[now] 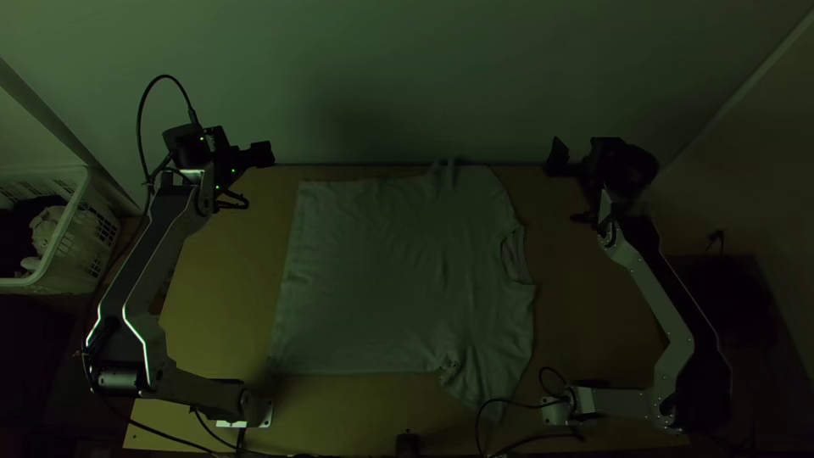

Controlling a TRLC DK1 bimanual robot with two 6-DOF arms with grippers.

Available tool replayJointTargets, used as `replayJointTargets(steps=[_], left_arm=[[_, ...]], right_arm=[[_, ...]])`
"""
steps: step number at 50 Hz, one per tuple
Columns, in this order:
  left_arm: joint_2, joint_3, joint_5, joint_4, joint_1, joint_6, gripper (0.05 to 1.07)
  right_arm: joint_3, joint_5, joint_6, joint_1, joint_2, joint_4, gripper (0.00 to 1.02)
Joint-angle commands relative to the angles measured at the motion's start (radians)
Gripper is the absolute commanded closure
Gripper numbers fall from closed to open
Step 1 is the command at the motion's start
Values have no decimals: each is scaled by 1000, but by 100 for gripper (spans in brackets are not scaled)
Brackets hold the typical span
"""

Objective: Fold the t-shirt

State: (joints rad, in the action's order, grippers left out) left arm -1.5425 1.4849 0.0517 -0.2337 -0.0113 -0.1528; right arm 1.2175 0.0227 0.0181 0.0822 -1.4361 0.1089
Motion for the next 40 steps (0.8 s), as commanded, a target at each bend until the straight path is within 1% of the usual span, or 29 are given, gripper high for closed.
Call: replayJointTargets(steps=[1, 6, 9, 12, 19, 23, 32, 35, 37, 40], left_arm=[[-79, 77, 0, -23, 14, 15, 10], [-131, 103, -7, -27, 27, 16, 10], [-166, 124, -10, -41, 36, 16, 10], [-205, 143, -13, -47, 39, 15, 10], [-318, 225, -35, -104, 43, 9, 10], [-383, 265, -38, -128, 43, 10, 10], [-524, 382, -65, -239, 43, 12, 11], [-556, 403, -65, -262, 45, 12, 11], [-571, 414, -65, -274, 47, 12, 11], [-593, 423, -65, -283, 51, 15, 11]], right_arm=[[79, 8, 22, 18, -81, -48, 4], [143, 8, 56, 19, -161, -112, 4], [175, 8, 60, 24, -204, -141, 4], [191, 8, 75, 25, -238, -146, 4], [220, 8, 82, 47, -294, -144, 5], [237, 8, 102, 50, -326, -144, 5], [261, 8, 114, 67, -372, -146, 5], [274, 8, 117, 71, -383, -156, 5], [290, 8, 135, 74, -392, -173, 5], [320, 8, 141, 74, -409, -204, 5]])
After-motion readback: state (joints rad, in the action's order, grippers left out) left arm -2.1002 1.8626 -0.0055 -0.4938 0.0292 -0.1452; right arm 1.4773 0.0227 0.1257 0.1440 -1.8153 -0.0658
